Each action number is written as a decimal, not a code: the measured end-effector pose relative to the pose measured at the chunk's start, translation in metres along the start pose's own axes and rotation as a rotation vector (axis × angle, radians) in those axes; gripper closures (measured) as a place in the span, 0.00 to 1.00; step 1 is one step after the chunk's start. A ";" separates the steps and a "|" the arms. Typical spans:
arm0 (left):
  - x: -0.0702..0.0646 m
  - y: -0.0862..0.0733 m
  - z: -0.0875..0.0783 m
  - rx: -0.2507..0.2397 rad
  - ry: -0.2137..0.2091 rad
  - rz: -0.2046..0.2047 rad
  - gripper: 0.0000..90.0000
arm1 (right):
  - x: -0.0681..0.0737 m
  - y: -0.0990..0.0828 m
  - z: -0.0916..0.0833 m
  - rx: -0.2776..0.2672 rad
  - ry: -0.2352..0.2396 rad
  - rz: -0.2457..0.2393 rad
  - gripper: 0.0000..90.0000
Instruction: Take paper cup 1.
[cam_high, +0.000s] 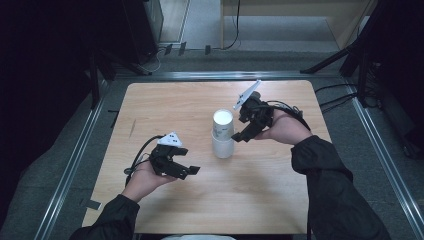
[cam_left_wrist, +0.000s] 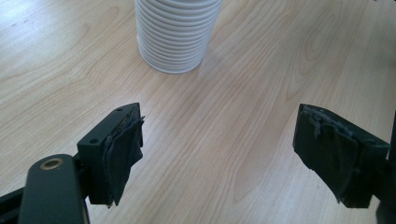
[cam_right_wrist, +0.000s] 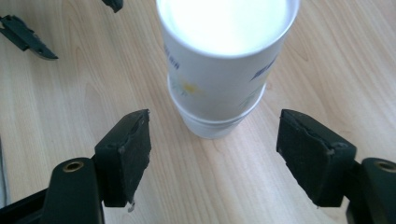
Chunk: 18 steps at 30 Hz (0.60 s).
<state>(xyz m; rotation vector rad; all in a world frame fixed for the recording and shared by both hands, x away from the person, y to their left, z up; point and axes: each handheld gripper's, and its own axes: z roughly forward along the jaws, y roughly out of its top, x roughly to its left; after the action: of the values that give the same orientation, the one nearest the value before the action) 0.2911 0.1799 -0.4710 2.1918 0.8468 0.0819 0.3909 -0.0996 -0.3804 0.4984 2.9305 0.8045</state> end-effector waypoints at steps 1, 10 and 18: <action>-0.001 -0.001 0.000 0.000 -0.002 -0.001 0.18 | -0.001 0.002 -0.001 -0.001 0.005 -0.003 0.28; -0.005 -0.008 -0.005 0.002 -0.003 -0.026 0.18 | -0.006 0.035 0.001 0.064 0.025 -0.057 0.27; -0.005 -0.012 -0.009 -0.001 0.005 -0.037 0.18 | -0.007 0.056 0.011 0.134 0.019 -0.086 0.27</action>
<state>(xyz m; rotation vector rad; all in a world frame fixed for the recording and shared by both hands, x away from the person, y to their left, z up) 0.2774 0.1883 -0.4720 2.1753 0.8889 0.0697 0.4158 -0.0515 -0.3620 0.3708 3.0136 0.6103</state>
